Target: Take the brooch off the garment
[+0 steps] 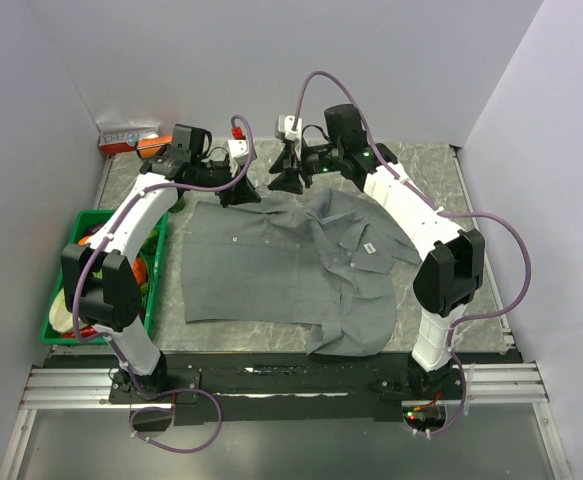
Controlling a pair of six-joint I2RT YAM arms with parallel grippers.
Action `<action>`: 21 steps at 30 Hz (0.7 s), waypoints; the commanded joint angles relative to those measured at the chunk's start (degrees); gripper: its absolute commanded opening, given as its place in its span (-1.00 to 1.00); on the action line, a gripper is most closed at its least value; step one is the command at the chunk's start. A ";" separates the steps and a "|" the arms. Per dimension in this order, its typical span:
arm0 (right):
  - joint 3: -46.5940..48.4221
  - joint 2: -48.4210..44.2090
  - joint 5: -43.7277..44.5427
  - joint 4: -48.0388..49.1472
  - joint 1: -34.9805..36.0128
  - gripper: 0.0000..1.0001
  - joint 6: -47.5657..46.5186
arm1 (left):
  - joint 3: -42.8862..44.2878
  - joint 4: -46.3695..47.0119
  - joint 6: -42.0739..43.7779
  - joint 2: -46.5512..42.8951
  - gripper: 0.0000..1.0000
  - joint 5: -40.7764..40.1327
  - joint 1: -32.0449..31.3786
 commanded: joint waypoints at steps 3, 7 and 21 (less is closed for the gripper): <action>1.95 1.76 -1.13 -1.67 0.84 0.12 -0.74 | 2.31 1.15 1.64 -1.91 -0.99 2.35 0.13; 1.34 1.76 -1.40 -2.02 0.84 0.13 -0.57 | 1.78 2.48 0.84 -2.44 -0.99 3.05 0.13; 2.30 2.90 -0.79 -1.14 1.45 0.01 0.57 | 2.84 2.47 -0.65 -1.65 -0.99 3.14 0.13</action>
